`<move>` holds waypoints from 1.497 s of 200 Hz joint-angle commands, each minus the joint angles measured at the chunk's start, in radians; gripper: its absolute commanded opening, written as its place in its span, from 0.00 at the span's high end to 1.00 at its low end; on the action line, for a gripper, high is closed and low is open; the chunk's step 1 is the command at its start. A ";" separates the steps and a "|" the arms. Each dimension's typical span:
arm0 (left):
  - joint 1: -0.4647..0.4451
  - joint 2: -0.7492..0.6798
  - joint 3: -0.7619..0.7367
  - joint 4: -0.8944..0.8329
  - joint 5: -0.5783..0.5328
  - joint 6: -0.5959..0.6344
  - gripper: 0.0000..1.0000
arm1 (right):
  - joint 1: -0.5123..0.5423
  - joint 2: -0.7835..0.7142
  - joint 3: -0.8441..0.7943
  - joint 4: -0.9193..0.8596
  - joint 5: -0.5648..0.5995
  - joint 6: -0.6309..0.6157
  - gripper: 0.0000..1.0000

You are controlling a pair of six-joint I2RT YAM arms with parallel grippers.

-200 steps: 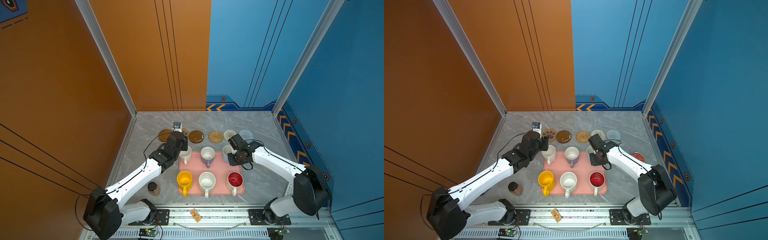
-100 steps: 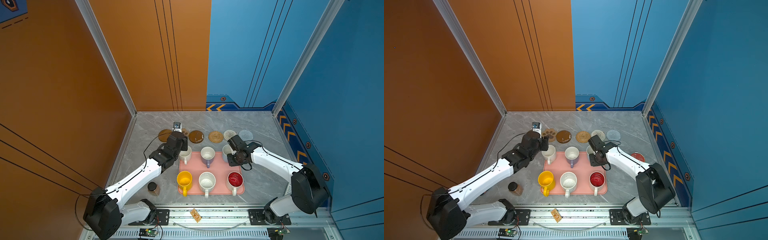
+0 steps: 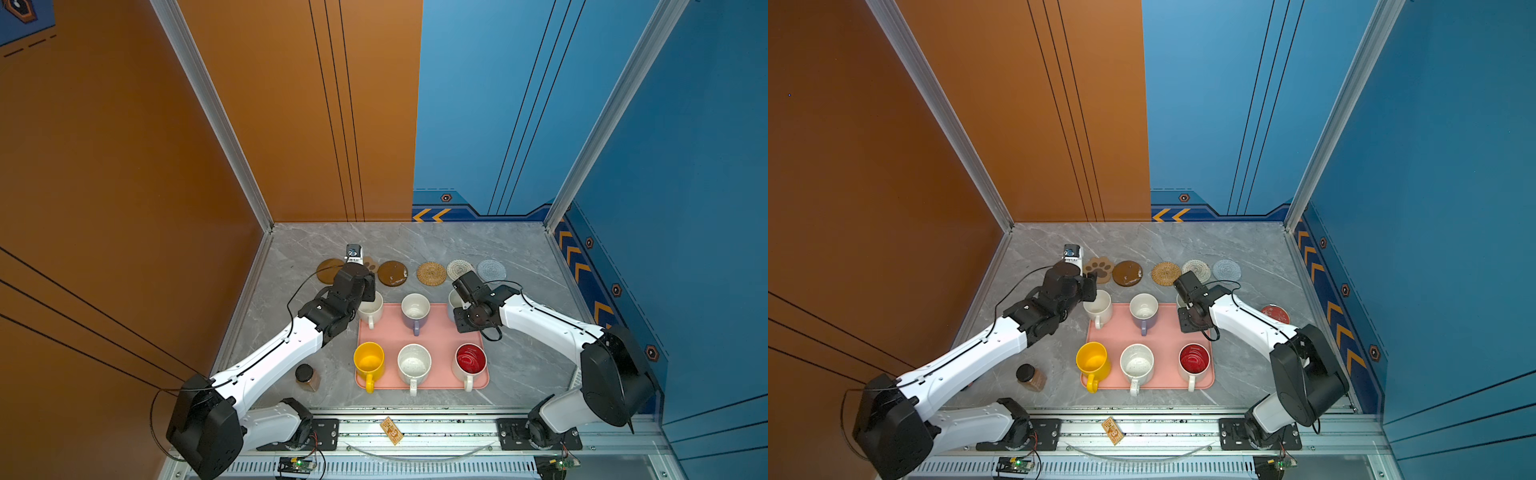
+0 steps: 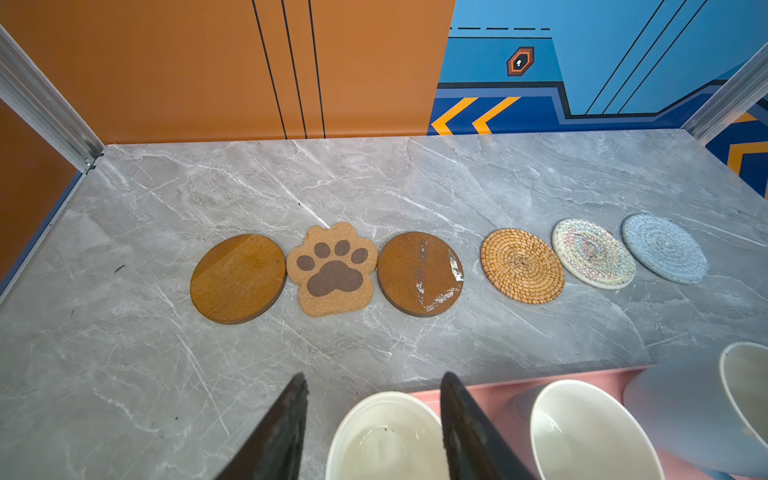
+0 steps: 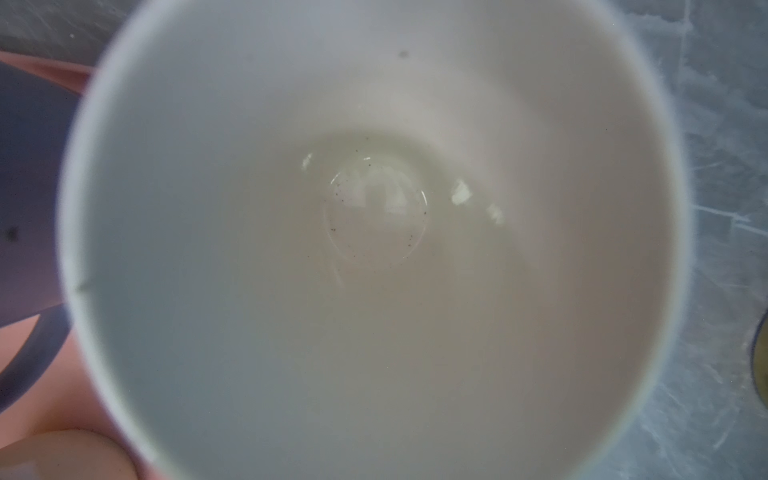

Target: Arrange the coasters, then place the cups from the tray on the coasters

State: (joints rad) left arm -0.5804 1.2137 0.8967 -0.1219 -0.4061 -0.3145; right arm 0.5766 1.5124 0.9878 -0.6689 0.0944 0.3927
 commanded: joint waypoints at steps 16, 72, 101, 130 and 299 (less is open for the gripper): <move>0.011 -0.011 -0.016 0.010 0.015 -0.011 0.47 | 0.039 -0.040 0.015 -0.035 0.139 -0.001 1.00; 0.012 -0.011 -0.019 0.011 0.016 -0.011 0.47 | 0.037 -0.076 0.014 -0.020 0.111 -0.004 1.00; 0.013 -0.011 -0.019 0.011 0.016 -0.009 0.47 | 0.025 -0.087 0.013 0.003 0.070 0.000 1.00; 0.013 -0.011 -0.020 0.011 0.016 -0.009 0.47 | 0.010 -0.098 0.029 0.003 0.058 0.000 1.00; 0.023 -0.006 -0.023 0.005 0.011 -0.011 0.47 | -0.313 -0.077 0.250 -0.070 -0.032 -0.175 1.00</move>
State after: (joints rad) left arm -0.5682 1.2137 0.8841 -0.1219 -0.4030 -0.3145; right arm 0.3080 1.4166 1.1568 -0.7406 0.0727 0.2798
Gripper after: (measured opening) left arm 0.526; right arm 0.123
